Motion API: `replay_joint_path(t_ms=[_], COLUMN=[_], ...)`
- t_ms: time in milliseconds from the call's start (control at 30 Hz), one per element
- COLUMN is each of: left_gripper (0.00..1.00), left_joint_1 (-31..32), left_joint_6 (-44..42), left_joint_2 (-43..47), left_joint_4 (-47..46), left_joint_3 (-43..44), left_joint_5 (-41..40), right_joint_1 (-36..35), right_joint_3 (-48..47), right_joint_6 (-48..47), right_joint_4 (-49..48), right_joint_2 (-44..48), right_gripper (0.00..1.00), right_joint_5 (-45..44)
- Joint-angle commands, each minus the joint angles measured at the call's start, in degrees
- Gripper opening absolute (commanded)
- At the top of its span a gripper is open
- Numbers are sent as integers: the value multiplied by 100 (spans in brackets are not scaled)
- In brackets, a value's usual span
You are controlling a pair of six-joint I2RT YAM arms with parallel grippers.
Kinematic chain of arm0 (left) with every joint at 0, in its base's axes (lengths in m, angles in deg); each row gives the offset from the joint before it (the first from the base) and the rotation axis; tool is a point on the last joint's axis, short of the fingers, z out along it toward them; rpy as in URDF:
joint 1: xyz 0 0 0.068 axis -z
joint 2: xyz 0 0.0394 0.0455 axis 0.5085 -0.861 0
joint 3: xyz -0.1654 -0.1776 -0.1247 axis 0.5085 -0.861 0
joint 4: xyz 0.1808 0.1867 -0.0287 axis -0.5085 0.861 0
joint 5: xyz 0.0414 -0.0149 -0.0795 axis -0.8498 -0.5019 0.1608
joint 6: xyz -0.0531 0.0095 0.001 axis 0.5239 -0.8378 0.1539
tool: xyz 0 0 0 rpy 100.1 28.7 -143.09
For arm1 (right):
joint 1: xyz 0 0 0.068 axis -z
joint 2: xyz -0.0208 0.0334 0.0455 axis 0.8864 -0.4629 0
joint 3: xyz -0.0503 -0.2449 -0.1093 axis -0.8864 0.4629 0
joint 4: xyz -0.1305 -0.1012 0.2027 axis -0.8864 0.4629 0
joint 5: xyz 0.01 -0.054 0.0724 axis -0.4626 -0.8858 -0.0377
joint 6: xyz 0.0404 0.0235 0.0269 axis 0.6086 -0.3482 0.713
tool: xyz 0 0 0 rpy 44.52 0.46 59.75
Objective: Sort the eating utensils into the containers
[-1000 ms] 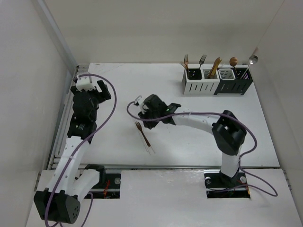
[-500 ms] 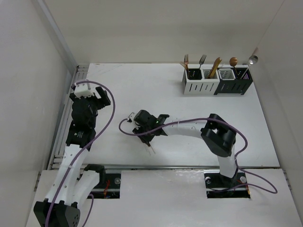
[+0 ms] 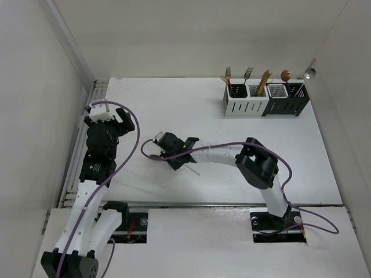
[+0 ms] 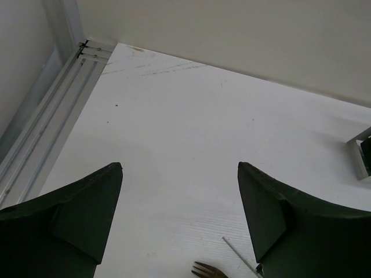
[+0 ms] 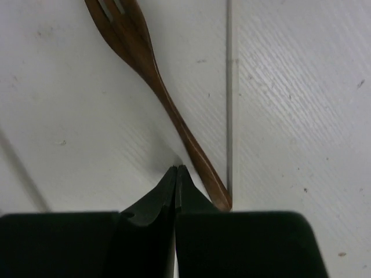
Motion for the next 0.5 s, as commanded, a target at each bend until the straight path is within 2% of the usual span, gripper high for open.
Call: replay_joint_path(t_ms=[0,467], left_gripper=[77,77], left_joint_1=[-25,-25], left_joint_6=[57,57], left_joint_2=[108,266], left_joint_4=[-90,-90], left_joint_3=[25,17], left_joint_5=[-33,20], right_joint_1=[2,2], right_joint_3=[192,702], right_joint_6=[155,-196], right_joint_4=[428,34], right_joint_2=[-19,825], right_gripper=[0,0], right_joint_5=[-386,-449])
